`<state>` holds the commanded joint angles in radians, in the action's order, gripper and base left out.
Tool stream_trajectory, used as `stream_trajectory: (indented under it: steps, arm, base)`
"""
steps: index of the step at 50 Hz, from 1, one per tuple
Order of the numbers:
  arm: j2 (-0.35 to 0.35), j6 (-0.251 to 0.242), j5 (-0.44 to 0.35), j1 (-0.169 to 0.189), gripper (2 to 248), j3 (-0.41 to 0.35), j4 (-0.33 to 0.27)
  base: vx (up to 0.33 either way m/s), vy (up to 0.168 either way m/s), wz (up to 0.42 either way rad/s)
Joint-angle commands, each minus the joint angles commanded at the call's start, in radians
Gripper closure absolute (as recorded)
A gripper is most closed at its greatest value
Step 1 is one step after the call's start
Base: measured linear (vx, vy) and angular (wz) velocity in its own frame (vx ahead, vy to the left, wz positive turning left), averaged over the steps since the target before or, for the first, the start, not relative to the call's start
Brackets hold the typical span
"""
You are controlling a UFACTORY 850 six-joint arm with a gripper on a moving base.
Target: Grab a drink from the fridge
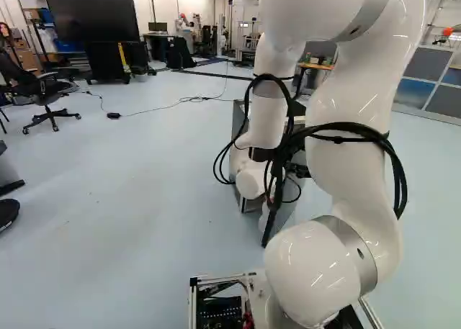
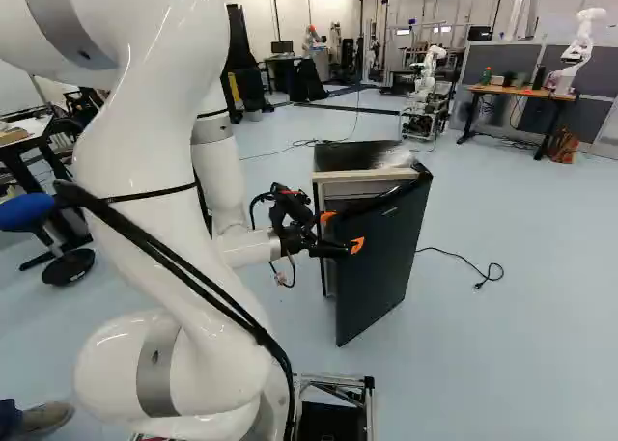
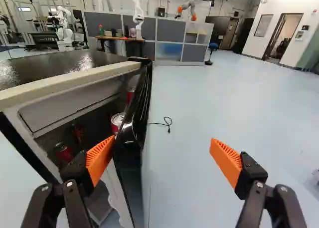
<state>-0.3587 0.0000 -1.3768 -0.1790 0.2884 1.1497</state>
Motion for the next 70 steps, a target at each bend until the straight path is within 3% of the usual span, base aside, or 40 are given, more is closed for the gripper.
stream_trajectory:
  steps: [27,58,70]
  arm:
    - [-0.007,0.0,0.0,0.079,3,0.012,0.067]
    - [-0.017,0.0,0.0,0.249,3,0.03,0.198]
    - [-0.031,0.0,0.0,0.325,3,0.055,0.211]
  base:
    - [0.0,0.0,0.0]
    - [0.0,0.0,0.0]
    - [0.0,0.0,0.0]
